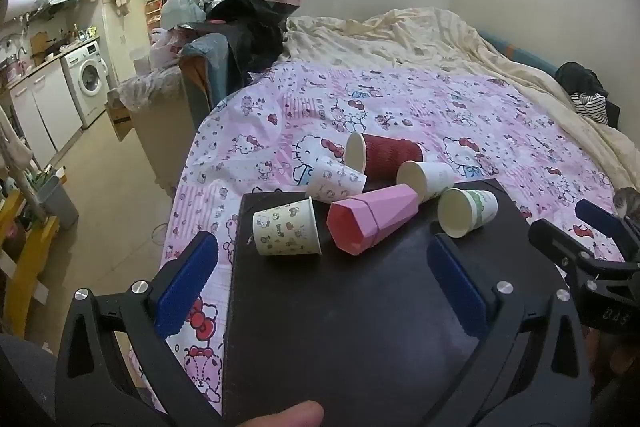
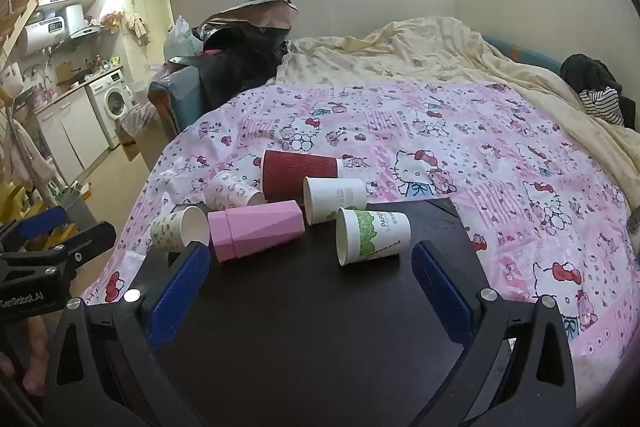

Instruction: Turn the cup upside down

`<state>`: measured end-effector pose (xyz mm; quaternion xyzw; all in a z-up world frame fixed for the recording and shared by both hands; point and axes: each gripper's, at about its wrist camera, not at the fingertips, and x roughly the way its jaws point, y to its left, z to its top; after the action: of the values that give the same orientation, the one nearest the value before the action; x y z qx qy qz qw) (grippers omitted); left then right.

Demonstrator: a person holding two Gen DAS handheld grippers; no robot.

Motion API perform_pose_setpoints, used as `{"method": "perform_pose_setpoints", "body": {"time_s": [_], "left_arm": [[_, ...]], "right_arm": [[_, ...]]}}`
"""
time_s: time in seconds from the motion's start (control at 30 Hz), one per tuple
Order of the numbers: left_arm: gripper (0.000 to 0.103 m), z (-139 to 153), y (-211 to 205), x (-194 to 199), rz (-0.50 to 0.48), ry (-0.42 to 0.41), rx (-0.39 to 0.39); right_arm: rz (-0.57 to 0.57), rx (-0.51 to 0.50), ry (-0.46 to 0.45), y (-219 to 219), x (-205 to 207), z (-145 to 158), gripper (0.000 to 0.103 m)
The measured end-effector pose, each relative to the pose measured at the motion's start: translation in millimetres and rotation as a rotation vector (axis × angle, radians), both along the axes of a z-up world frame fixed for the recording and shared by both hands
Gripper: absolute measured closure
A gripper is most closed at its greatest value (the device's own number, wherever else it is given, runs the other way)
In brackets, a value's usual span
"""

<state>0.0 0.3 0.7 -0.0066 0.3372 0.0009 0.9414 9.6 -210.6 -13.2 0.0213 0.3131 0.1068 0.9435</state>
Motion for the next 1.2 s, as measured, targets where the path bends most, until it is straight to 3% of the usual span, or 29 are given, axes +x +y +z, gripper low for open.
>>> {"method": "perform_pose_setpoints", "body": {"time_s": [1.2], "left_arm": [[0.000,2.3,-0.5,-1.5,0.001,-0.010,-0.004]], "right_arm": [[-0.007,0.010,0.005,-4.2,1.1,-0.9,0.000]]}}
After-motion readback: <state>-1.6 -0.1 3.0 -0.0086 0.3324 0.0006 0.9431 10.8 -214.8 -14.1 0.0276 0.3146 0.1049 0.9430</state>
